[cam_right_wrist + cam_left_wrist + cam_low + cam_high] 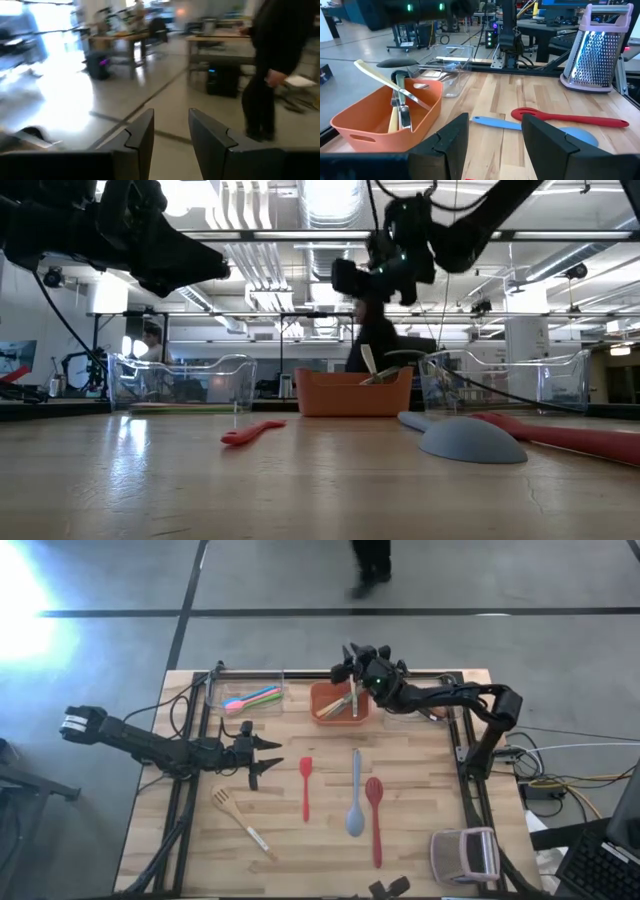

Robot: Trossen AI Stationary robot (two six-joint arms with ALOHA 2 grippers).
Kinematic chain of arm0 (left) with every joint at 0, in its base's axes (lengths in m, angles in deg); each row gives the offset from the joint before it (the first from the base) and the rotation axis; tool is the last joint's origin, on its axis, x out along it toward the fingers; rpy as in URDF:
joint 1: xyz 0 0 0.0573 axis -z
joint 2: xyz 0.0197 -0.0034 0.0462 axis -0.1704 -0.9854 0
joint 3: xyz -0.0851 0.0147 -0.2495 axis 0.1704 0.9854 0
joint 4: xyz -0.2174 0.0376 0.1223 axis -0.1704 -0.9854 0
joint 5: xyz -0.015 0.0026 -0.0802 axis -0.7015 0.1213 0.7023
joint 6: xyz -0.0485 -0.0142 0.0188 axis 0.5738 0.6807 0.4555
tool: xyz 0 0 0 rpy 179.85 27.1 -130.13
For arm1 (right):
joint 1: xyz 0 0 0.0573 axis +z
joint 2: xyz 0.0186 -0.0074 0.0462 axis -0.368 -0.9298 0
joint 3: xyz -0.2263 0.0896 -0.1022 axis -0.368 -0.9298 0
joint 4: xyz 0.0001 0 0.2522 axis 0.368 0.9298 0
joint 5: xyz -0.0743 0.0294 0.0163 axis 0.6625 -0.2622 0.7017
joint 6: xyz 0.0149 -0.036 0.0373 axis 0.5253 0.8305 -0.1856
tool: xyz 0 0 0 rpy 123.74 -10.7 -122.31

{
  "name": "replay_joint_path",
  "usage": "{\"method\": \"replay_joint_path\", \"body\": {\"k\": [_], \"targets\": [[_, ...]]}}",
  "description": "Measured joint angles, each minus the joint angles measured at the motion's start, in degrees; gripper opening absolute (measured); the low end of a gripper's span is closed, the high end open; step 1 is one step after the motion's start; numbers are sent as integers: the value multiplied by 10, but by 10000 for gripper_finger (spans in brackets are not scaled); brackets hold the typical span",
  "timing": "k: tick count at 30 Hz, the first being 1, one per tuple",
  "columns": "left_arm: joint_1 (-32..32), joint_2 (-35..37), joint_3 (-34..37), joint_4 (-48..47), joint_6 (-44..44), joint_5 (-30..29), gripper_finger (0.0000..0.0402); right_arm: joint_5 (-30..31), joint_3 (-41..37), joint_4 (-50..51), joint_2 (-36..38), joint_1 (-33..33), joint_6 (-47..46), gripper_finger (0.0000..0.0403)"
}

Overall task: Pick & Place Kitchen Items
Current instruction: Put the yellow knife into the orange bin

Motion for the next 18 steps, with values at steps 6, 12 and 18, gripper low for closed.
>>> {"method": "replay_joint_path", "body": {"k": [6, 12, 18], "targets": [[0, 0, 0, 0, 0, 0, 186, -110, 142, 320, 14, -11, 15, 74], [0, 0, 0, 0, 0, 0, 186, -152, 338, 670, -16, -24, 61, 12], [0, 0, 0, 0, 0, -7, 186, -356, 448, 798, -68, -81, 15, 8]]}}
